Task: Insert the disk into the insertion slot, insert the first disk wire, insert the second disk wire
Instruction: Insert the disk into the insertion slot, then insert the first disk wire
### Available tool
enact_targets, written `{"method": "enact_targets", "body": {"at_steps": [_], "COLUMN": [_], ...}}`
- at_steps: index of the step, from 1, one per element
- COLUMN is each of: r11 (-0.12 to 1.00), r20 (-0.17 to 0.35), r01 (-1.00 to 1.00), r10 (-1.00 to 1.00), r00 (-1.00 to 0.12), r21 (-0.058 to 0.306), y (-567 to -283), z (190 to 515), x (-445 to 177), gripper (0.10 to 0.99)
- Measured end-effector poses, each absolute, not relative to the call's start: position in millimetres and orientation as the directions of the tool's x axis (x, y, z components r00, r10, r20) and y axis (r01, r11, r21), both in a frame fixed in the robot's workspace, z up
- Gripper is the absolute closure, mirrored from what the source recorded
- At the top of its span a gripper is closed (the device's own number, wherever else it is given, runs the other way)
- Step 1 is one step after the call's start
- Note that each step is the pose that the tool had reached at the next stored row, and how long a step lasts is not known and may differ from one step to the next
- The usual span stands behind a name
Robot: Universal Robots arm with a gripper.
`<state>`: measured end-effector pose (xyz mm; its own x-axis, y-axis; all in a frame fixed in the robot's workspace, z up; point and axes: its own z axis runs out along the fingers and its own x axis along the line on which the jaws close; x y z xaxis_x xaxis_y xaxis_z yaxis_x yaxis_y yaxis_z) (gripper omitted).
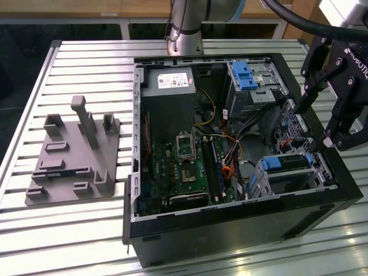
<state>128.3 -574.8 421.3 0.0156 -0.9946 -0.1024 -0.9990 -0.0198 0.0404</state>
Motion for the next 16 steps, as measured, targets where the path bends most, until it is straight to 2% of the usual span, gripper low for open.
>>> {"method": "enact_targets", "body": {"at_steps": [16], "r11": [-0.02], "r20": [-0.102], "r01": [-0.999], "r10": [-0.995], "r00": [0.016], "r21": [0.04], "y": [-574.6], "z": [421.3], "x": [129.3], "gripper": [0.471]}}
